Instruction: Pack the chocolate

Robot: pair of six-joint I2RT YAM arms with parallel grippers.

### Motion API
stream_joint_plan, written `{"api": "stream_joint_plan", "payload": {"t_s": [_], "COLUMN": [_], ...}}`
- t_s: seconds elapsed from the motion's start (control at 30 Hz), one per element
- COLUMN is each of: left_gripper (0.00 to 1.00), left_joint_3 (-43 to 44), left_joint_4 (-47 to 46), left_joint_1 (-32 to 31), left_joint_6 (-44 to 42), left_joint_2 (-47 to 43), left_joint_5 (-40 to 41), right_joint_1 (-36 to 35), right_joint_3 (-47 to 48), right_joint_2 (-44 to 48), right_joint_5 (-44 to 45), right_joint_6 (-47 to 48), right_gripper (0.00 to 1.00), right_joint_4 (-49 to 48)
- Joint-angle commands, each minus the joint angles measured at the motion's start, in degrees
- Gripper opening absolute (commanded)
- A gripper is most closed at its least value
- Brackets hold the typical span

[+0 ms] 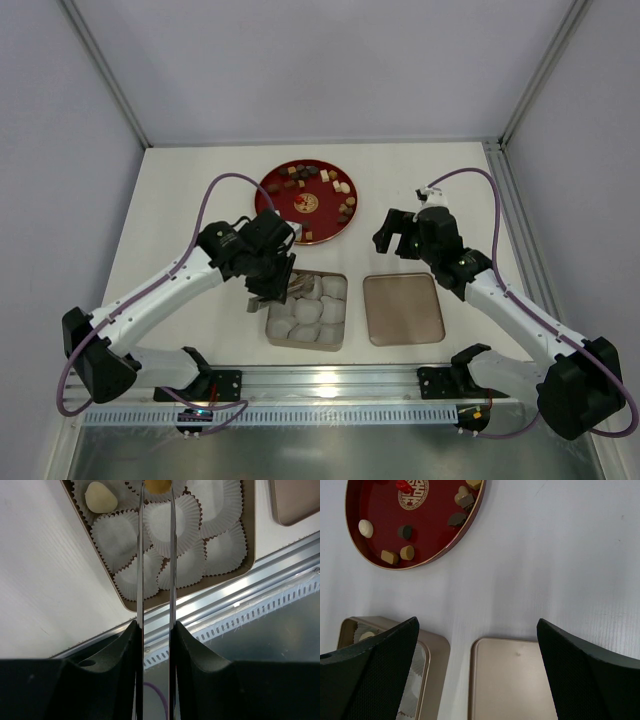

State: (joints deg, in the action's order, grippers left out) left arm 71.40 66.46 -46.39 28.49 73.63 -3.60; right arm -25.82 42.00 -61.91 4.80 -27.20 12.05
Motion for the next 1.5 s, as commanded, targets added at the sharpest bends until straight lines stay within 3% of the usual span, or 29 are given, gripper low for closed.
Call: {"api": "stream_joint_plan", "payload": {"t_s": [0.0,0.4,0.8,1.0,1.27,1.47], "left_gripper": [0.25,0.31,0.43,0.43,0.43,0.42], "left_joint_3": [-0.29,-1.0,-0.73,0.23,9.54,17.89], "left_joint_4": [-3.7,-5.81,-4.76,-3.35,1.56,4.21], "left_joint_1": [-0.28,-0.28,-0.19,-0.19,-0.19,0.77], "left_joint_6": [0.69,0.25,-0.37,-1.07,-2.12,-3.26], "left_joint_2": [-0.41,2.22,2.05,1.43,0.38,3.8], "left_joint_5": [1.04,1.75,2.37,1.66,-0.89,2.89], "right_joint_1": [-0.37,-0.37,-0.46,-0.46,-0.46,-0.46], "right_joint_3": [0.54,0.63,0.19,0.01,0.45,0.45], "right_joint_2": [0.03,0.56,0.47,0.39,0.3,-0.05], "right_joint_5": [0.92,1.18,1.0,0.83,0.48,0.3], "right_joint_6": [-0.31,-0.13,-0.48,-0.57,-0.48,-0.4], "right_gripper": [1.0,1.0,1.0,1.0,1.0,1.0], "right_joint_4": [-1.51,-0.98,-1.42,-1.51,-1.86,-2.12]}}
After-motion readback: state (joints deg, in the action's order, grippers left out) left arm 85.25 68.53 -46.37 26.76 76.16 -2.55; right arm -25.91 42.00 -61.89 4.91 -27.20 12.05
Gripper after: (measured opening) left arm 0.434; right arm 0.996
